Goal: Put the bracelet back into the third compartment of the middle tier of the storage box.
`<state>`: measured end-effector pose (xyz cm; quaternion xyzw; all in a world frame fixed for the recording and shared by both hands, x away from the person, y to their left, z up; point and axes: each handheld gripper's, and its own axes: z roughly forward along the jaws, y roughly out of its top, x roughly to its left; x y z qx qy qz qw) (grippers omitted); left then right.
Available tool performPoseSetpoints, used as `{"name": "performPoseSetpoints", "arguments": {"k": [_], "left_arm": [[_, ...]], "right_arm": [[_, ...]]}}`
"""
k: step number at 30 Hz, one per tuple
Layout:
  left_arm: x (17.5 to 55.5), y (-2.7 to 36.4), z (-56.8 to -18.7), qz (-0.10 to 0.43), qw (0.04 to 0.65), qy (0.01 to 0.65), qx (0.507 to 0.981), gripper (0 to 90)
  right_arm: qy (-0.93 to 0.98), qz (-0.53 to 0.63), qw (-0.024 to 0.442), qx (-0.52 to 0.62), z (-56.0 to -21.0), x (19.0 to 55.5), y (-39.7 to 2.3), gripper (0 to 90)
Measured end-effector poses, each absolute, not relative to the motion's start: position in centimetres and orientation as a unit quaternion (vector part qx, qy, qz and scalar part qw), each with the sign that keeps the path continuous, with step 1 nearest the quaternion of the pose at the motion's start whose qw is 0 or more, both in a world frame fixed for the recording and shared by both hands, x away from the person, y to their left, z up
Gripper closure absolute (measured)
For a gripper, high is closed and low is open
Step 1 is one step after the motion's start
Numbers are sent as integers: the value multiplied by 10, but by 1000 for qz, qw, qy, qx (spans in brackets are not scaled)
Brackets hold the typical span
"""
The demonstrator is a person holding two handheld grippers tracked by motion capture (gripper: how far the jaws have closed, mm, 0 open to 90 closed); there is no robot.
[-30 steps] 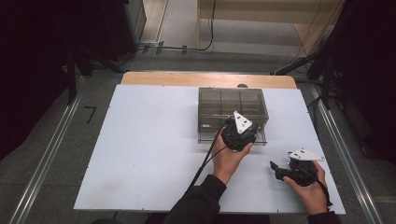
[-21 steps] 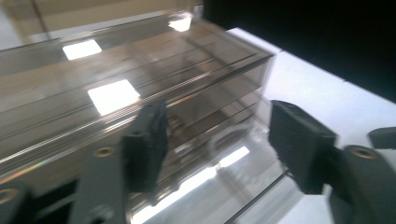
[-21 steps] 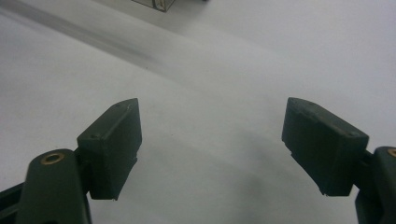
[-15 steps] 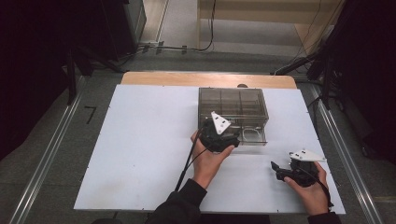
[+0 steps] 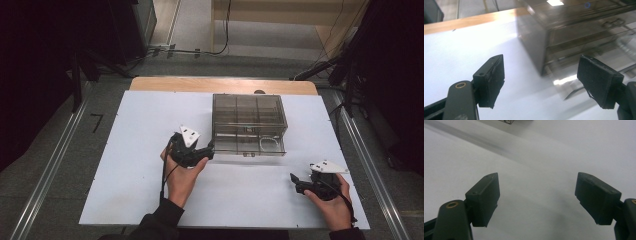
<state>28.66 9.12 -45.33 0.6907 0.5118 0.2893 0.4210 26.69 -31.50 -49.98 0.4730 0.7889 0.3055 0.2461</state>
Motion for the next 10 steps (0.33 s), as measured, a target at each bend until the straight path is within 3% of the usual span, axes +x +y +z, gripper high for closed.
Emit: {"name": "performPoseSetpoints", "arguments": {"k": [10], "left_arm": [[239,199,-476,273,391,604,638,210]], "right_arm": [[787,305,247,477,-500,266,-317,184]]}}
